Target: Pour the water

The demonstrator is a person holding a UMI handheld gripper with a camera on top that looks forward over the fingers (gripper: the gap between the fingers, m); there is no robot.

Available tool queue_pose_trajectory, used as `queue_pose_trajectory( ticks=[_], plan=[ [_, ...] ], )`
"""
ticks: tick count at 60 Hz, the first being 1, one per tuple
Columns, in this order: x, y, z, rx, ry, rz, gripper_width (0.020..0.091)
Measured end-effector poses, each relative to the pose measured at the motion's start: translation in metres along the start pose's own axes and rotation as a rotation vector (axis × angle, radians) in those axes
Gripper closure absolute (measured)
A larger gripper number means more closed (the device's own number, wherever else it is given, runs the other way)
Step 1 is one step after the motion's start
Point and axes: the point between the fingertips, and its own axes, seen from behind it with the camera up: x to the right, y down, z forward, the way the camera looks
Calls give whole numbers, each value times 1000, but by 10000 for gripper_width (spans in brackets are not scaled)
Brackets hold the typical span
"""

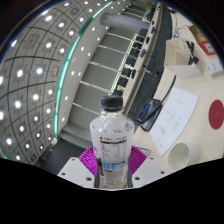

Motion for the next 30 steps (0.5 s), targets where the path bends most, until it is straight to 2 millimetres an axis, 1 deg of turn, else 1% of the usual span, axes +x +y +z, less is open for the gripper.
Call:
queue_pose_trajectory(
  ticks=[1, 4, 7, 10, 11, 13, 16, 18, 21, 22, 23, 25, 30],
  plan=[
    [1, -12, -3, 11, 9, -56, 731],
    [2, -36, -10, 47, 56, -233, 730],
    [10, -62, -20, 77, 108, -397, 730],
    [23, -90, -31, 112, 170, -544, 731],
    [29, -100, -38, 123, 187, -591, 731],
    [38, -113, -42, 142, 226, -678, 731],
    [60, -131, -51, 153, 297, -811, 729],
    [77, -141, -57, 152, 344, -892, 729],
    [98, -148, -65, 146, 407, -986, 729],
    [123, -153, -67, 144, 421, -1015, 730],
    [130, -155, -68, 135, 438, -1030, 730],
    [139, -153, -75, 118, 464, -1050, 729],
    [181, -147, -79, 71, 510, -1068, 730]
  ],
)
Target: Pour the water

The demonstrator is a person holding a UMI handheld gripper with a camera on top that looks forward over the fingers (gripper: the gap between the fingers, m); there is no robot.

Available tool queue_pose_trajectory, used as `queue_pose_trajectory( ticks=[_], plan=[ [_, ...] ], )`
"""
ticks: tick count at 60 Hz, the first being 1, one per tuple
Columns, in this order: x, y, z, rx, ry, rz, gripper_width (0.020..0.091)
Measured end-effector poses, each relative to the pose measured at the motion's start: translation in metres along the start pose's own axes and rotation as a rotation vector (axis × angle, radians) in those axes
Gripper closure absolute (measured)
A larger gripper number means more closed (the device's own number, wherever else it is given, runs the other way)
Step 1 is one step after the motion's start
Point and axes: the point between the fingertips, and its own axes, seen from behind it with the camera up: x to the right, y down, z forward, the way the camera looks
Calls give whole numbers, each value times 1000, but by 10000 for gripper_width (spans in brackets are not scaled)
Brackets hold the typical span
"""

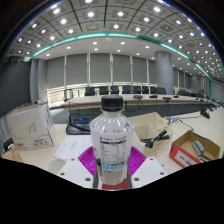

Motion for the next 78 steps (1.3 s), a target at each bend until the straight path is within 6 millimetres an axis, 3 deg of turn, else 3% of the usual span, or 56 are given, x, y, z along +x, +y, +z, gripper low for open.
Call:
queue_pose_trajectory(
  ticks=[3, 12, 20, 27, 29, 33, 35, 38, 45, 54, 62, 78],
  plan=[
    [5, 24, 12, -25, 11, -17, 729],
    [19, 71, 17, -82, 16, -16, 722],
    [19, 70, 15, -15, 27, -29, 666],
    [21, 70, 16, -15, 42, -15, 558],
    [21, 78, 16, -59, 45, -13, 504],
    [18, 90, 12, -126, 38, -5, 228],
    [19, 89, 7, -131, 38, 1, 258],
    [21, 87, 3, -146, 50, 3, 241],
    [17, 73, -25, -166, 56, 0, 241],
    [1, 55, -80, -209, 67, -21, 242],
    [-20, 44, -146, -283, 79, -42, 240],
    [-72, 24, -297, -338, 69, -70, 240]
  ],
)
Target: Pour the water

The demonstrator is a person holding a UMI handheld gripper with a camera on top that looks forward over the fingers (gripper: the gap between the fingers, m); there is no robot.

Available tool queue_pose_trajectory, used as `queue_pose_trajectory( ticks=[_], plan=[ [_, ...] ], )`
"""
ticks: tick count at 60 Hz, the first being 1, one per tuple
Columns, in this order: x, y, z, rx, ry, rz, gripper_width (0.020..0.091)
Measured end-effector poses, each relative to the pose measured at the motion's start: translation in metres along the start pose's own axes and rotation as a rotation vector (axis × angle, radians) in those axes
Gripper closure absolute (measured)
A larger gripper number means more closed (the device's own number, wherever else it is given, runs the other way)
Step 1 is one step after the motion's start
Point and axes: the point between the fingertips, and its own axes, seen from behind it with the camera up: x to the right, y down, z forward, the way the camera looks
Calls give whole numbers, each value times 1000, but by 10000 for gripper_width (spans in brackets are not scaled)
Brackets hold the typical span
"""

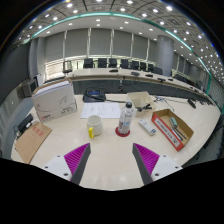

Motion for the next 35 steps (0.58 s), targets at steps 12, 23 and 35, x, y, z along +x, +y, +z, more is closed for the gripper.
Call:
queue_pose_trajectory(
  ticks=[12, 23, 35],
  plan=[
    [-26, 25, -71, -19, -21, 3, 240],
    [-28, 38, -99, -11, -3, -11, 240],
    [-12, 45, -106, -16, 28, -44, 241]
  ],
)
